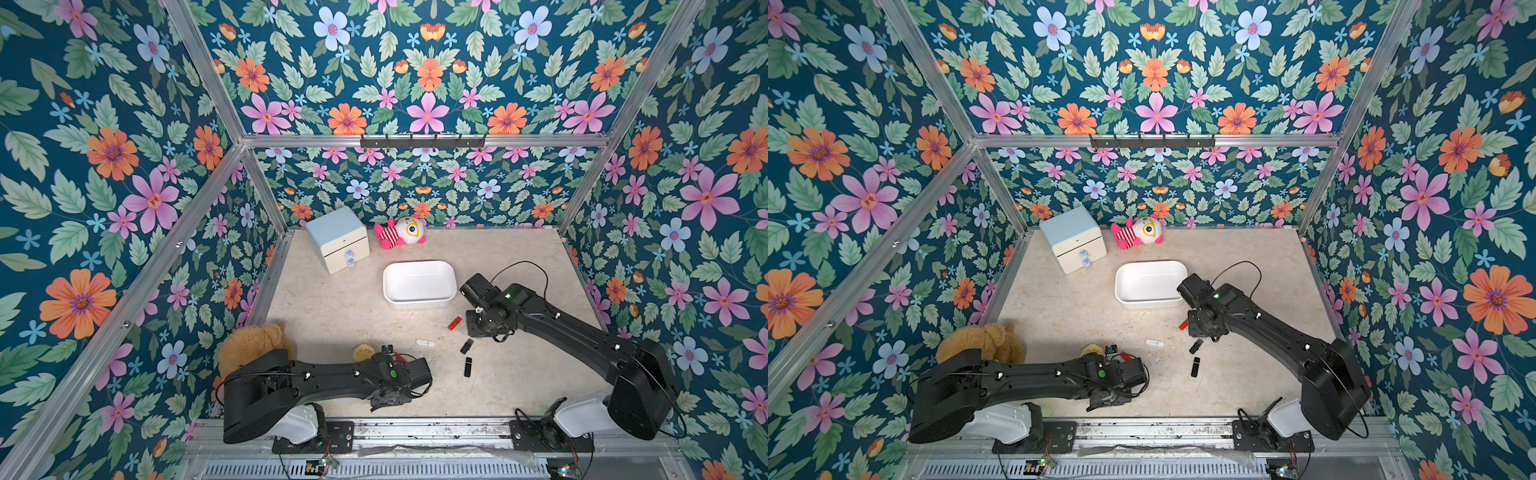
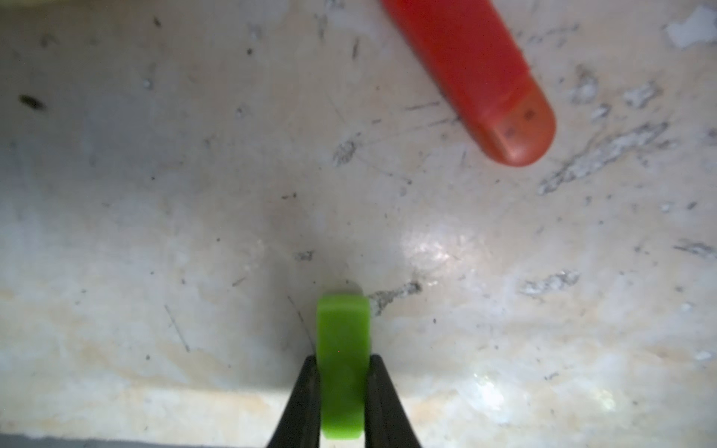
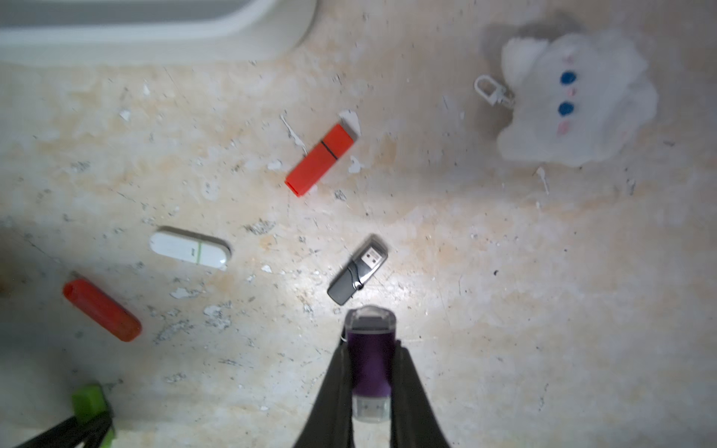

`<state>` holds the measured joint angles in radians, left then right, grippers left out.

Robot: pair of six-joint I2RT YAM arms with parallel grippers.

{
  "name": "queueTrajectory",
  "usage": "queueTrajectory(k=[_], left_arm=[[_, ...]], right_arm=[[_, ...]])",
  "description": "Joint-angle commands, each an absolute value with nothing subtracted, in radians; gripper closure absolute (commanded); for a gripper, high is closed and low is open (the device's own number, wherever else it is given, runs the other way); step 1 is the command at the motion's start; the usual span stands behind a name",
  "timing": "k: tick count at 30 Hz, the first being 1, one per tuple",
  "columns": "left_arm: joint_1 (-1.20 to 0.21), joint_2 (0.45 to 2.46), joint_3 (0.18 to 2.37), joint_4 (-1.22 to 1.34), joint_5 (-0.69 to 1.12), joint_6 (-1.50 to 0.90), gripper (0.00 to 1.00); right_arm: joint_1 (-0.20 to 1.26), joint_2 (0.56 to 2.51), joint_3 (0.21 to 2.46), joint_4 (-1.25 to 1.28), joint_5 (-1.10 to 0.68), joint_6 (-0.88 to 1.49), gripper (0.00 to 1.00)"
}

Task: Put the usb flash drive into the storage box
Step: Pick up the USB flash from the center of the board, then place the USB flash in the storage box.

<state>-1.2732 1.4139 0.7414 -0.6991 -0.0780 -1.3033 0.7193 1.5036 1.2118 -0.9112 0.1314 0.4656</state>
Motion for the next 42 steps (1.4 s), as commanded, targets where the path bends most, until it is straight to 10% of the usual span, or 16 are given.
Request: queueTrajectory(k=[1, 20, 42], left_arm=[[-1.253, 1.393, 0.789, -0.779, -0.121, -1.268, 1.0], [-0.841, 1.251, 0.973, -0.96, -0.141, -0.904, 1.0], [-0.727, 1.298, 0.99, -0.922, -0.086, -0.788, 1.0]], right_arm=[[0.706, 1.577, 1.328, -0.953, 0.143, 0.386, 1.0], [0.634, 2.174, 2.02, -1.043, 0.105, 0.246, 1.0], [0.593, 2.538, 2.387, -1.153, 0.207, 0.195, 1.0]])
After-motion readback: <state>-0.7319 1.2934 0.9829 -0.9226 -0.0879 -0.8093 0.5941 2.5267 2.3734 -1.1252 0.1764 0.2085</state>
